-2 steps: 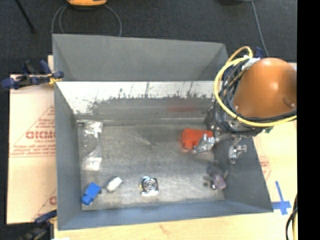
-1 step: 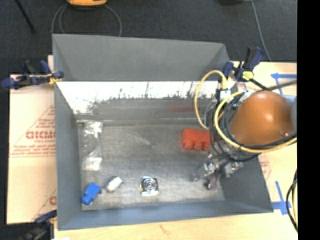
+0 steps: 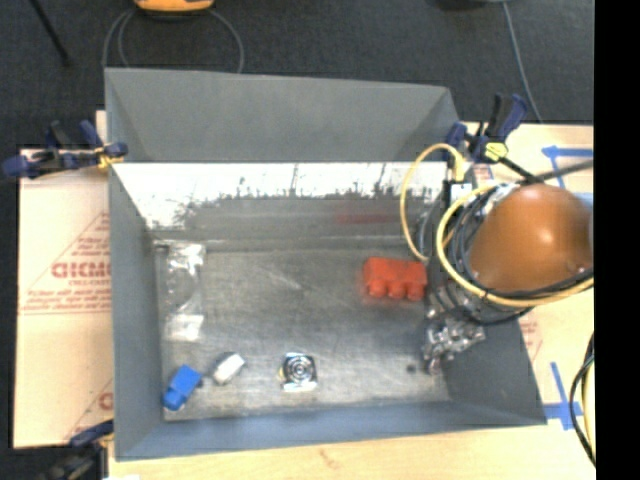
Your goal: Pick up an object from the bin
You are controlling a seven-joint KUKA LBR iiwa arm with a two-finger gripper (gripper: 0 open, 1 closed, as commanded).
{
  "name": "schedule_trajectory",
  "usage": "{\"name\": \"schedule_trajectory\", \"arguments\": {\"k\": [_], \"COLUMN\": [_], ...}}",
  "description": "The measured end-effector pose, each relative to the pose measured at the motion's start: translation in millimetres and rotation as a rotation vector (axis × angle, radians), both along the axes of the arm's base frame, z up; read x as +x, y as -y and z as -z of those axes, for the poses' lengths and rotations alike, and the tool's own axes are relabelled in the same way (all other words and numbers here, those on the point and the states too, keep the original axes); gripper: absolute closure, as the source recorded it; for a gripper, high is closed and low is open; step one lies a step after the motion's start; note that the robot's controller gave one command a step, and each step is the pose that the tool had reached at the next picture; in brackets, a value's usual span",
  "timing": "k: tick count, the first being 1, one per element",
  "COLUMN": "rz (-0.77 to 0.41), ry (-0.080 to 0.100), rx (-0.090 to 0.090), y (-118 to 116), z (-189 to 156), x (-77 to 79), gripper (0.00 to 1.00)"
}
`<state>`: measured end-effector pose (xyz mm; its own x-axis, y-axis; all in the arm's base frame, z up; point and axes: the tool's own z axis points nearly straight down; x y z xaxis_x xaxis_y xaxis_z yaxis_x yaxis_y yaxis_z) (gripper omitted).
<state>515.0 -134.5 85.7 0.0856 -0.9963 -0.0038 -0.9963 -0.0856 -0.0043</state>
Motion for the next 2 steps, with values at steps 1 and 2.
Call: {"name": "schedule_trajectory", "arguments": {"k": [1, 2], "rz": [0.007, -0.025], "ry": [-0.005, 0.005], "rx": [-0.002, -0.005], "y": [-18, -26], "z": [-18, -131], "x": [-15.9, -10.7], "gripper": [1.0, 1.0]}}
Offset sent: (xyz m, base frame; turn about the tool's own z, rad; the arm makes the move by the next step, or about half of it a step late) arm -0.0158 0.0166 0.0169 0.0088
